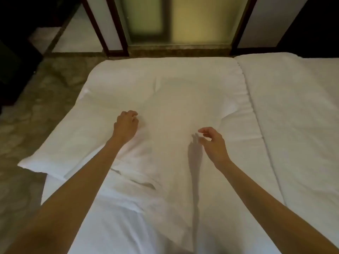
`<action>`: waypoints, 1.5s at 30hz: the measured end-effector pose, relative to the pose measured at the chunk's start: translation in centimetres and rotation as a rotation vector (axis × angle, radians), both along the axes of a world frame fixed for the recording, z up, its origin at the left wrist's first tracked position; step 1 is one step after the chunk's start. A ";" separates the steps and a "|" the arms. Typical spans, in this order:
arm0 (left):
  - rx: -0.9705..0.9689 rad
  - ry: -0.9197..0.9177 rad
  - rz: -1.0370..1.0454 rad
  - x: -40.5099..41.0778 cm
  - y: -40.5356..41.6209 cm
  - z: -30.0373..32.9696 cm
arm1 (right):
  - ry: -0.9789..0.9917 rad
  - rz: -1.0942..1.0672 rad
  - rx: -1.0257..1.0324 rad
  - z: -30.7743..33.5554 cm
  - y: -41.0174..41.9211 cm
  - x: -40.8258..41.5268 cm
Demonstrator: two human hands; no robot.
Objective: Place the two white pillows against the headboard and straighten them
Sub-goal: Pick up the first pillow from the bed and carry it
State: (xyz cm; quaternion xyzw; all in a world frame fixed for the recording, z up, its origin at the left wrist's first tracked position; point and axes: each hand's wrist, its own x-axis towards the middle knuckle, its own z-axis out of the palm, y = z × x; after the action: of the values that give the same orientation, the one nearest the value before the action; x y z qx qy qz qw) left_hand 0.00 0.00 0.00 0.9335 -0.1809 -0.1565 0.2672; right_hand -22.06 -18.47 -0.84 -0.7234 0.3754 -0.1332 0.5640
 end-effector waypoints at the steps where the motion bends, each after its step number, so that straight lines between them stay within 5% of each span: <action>1: 0.059 0.028 0.015 0.9 0.1 -0.4 | 0.035 0.028 -0.048 0.1 0.1 0.8; 8: 0.114 0.421 0.150 6.8 2.4 -4.3 | 0.305 0.185 -0.149 -1.9 1.2 5.1; 17: -0.102 0.728 0.044 5.7 2.8 -5.7 | 0.327 0.202 -0.245 -5.8 1.6 3.5; 27: -0.203 0.604 0.124 -2.9 -0.7 -4.6 | 0.278 0.115 -0.102 -6.9 0.0 -3.7; 35: -0.218 0.502 -0.090 -15.5 -4.6 -2.7 | 0.366 0.105 -0.141 -6.6 -4.3 -15.7; 45: -0.113 0.345 -0.273 -32.3 -13.6 -1.2 | 0.148 -0.188 -0.137 -4.3 -9.5 -29.5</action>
State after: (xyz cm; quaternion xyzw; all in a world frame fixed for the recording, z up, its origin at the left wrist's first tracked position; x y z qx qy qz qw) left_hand -32.32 -13.62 -1.25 0.8434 -0.2656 -0.3381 0.3222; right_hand -51.60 -28.00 -5.17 -0.7296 0.4723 -0.1572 0.4689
